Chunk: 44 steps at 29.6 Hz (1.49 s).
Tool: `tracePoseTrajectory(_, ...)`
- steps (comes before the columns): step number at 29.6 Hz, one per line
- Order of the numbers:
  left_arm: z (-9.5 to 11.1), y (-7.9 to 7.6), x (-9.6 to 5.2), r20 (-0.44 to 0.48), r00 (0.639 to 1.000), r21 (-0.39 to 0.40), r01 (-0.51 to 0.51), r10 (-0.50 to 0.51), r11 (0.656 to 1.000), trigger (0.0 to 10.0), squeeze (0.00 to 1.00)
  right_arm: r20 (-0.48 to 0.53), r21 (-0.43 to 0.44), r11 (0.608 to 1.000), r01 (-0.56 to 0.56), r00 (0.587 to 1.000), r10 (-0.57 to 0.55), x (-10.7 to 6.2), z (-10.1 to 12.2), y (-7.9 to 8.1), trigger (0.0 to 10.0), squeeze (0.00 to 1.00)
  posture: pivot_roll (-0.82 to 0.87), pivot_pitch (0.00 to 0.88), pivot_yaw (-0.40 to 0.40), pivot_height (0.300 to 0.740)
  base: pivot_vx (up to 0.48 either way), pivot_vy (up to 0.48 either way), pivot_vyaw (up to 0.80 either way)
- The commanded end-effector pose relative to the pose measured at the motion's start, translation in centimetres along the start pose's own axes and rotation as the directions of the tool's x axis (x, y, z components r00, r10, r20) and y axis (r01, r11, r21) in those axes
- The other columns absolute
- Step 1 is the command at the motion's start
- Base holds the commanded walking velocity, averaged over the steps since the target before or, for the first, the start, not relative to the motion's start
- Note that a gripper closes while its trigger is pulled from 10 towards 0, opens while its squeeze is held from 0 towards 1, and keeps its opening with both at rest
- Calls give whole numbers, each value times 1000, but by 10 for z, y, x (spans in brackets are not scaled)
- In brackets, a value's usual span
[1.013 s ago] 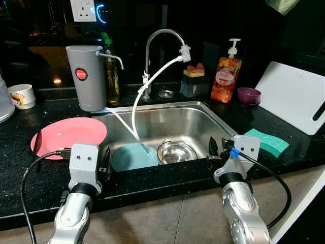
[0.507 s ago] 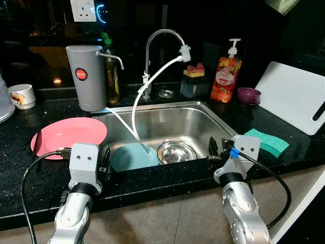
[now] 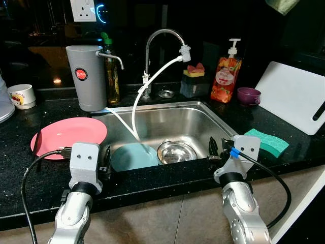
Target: Kitchen organization
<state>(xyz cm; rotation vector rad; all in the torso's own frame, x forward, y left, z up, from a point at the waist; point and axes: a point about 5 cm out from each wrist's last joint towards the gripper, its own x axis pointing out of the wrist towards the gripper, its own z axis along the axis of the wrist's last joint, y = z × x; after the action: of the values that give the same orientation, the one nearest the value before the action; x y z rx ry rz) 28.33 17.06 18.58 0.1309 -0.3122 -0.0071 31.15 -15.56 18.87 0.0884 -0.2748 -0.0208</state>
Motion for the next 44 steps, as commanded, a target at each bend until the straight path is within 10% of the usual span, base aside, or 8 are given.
tracePoseTrajectory(1, -2, -1, 1, -2, 1000, 1, 6, -6, 1000, 10000, 0, 6, 7, 1000, 3, 1000, -4, 1, 2, 0, 10000, 0, 95, 32, -37, 740, 0, 0, 0)
tracePoseTrajectory(44, -1, 0, 2, -3, 1000, 4, 5, -5, 1000, 10000, 0, 4, 13, 1000, 8, 1000, -8, 1, 1, 1, 10000, 0, 98, 37, -34, 740, 0, 0, 0)
